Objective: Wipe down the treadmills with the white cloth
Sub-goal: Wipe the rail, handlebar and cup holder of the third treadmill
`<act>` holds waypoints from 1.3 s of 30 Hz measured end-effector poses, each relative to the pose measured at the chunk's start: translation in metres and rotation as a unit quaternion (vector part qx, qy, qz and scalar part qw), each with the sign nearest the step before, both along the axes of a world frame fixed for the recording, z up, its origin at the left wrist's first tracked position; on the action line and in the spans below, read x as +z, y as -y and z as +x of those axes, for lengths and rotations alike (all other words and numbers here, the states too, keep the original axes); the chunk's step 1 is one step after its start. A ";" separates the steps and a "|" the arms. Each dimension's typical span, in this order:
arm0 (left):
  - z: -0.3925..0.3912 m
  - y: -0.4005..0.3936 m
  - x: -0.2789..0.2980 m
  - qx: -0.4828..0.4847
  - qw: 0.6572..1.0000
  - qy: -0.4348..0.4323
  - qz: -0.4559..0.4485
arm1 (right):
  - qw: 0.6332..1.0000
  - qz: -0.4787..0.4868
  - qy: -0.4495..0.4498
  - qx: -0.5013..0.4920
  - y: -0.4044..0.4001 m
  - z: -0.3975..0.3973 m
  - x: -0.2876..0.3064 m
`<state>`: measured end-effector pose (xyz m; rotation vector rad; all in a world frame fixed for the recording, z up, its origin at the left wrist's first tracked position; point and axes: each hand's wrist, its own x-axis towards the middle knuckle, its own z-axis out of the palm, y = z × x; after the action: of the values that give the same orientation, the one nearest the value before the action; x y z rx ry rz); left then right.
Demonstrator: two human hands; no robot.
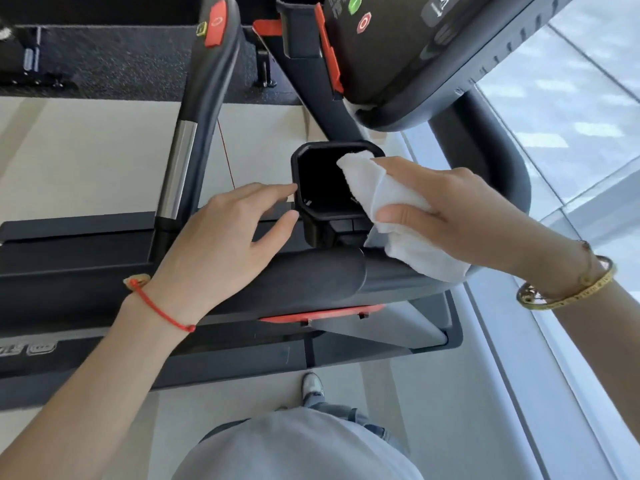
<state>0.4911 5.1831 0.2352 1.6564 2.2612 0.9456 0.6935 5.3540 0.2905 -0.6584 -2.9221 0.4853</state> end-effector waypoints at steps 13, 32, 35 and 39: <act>0.025 0.043 -0.015 -0.014 0.997 -0.057 0.046 | 0.978 0.141 -0.061 0.139 0.055 0.014 -0.026; 0.048 0.050 -0.033 0.063 0.982 -0.160 0.079 | 0.944 0.282 -0.145 0.091 0.069 0.009 -0.061; 0.046 0.053 -0.033 0.068 0.981 -0.166 0.078 | 0.938 0.299 -0.141 0.107 0.080 -0.007 -0.067; 0.036 0.062 -0.035 0.088 0.977 -0.172 0.086 | 0.935 0.308 -0.128 0.119 0.090 -0.032 -0.066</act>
<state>0.5267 5.1215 0.2005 1.8377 2.6579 0.9831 0.6615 5.2638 0.2244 -0.1428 -2.6744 -0.3109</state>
